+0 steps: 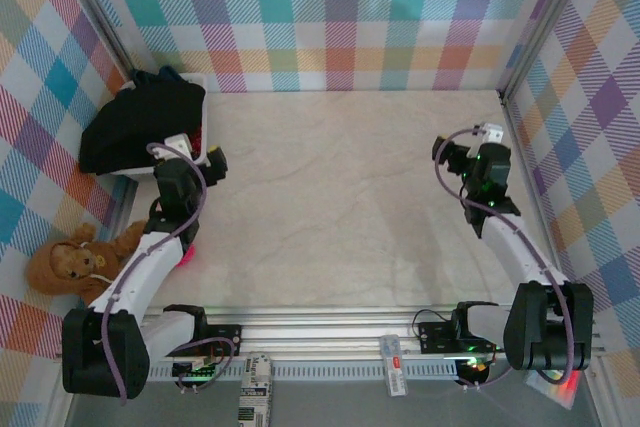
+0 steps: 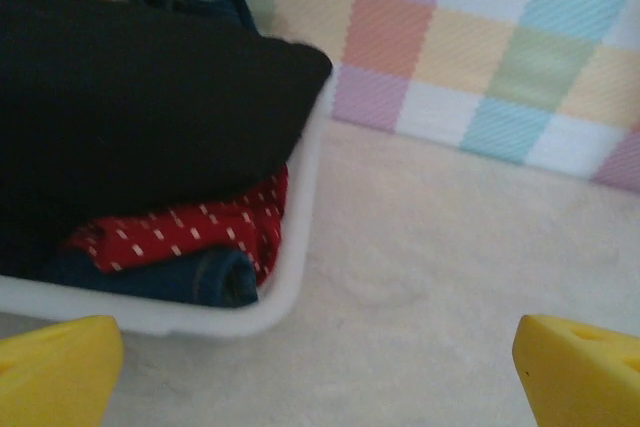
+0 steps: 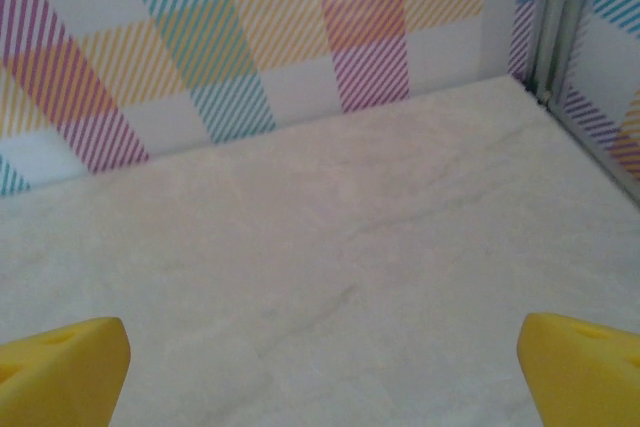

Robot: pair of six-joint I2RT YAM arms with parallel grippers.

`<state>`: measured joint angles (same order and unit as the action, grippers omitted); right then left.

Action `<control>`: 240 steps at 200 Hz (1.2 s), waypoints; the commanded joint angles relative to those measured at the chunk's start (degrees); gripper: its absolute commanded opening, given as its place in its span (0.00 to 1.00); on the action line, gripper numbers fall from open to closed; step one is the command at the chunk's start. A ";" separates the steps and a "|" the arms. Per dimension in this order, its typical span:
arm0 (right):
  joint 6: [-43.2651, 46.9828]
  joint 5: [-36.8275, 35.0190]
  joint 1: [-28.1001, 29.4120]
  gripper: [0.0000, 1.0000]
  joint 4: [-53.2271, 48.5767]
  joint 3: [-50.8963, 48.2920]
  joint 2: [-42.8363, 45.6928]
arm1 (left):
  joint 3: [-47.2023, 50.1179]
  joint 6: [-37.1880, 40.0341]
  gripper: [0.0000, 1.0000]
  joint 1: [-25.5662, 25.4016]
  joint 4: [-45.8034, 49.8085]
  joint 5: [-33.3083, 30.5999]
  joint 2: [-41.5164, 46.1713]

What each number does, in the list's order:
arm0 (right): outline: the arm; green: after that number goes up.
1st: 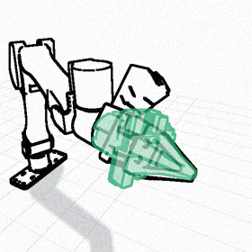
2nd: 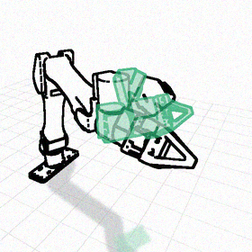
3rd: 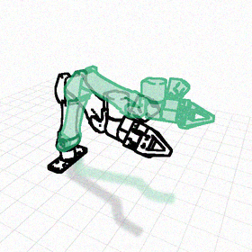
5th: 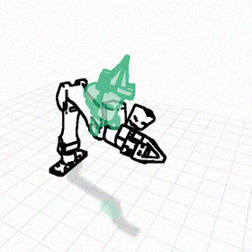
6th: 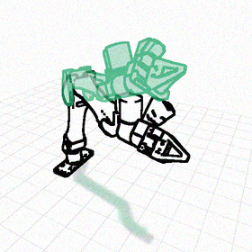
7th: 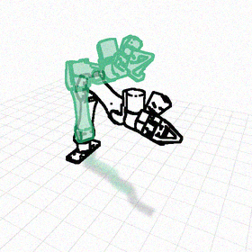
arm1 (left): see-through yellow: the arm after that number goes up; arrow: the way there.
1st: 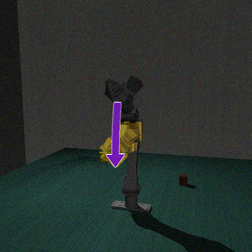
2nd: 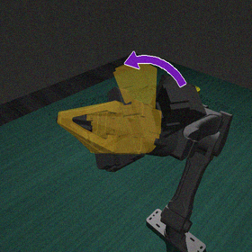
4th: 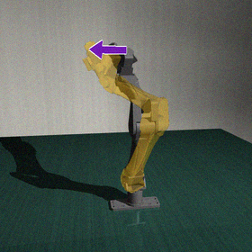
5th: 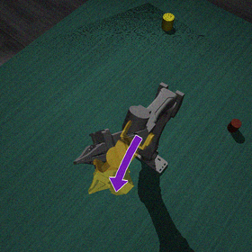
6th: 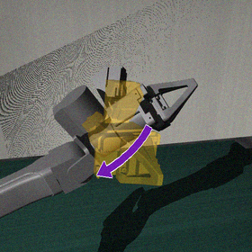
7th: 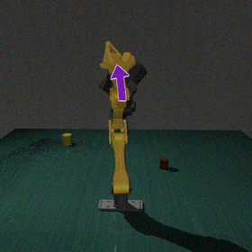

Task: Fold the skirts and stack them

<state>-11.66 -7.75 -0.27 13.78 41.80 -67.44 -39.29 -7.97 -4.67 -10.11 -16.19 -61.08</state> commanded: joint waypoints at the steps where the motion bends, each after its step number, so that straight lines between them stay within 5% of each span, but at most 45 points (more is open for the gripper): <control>1: -4.66 -1.84 0.56 0.99 -7.72 1.99 -0.12 | -10.44 -8.24 1.00 1.38 17.73 -4.77 -2.53; 54: -6.47 -5.59 0.71 0.99 -8.94 5.78 0.39 | -40.09 -12.79 1.00 6.74 43.20 -6.24 -26.18; 137: -12.19 -13.46 0.27 0.99 -14.47 6.92 0.81 | -67.07 -12.13 0.99 16.22 53.89 1.65 -52.84; 154: -10.09 -11.09 0.06 0.99 -16.18 7.75 0.94 | -72.20 -12.29 0.82 17.96 55.76 8.85 -57.59; 198: -9.22 -3.70 -0.08 0.99 -15.26 6.37 2.36 | -71.34 -13.41 0.00 17.88 49.11 18.90 -54.70; 240: -11.65 2.11 -0.08 0.99 -18.39 7.52 1.74 | -66.97 -10.27 0.00 12.41 44.95 19.68 -44.91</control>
<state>-21.80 -10.92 -0.03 -1.96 47.53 -66.43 -106.80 -20.51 12.67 38.39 -0.25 -114.45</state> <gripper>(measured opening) 0.991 0.065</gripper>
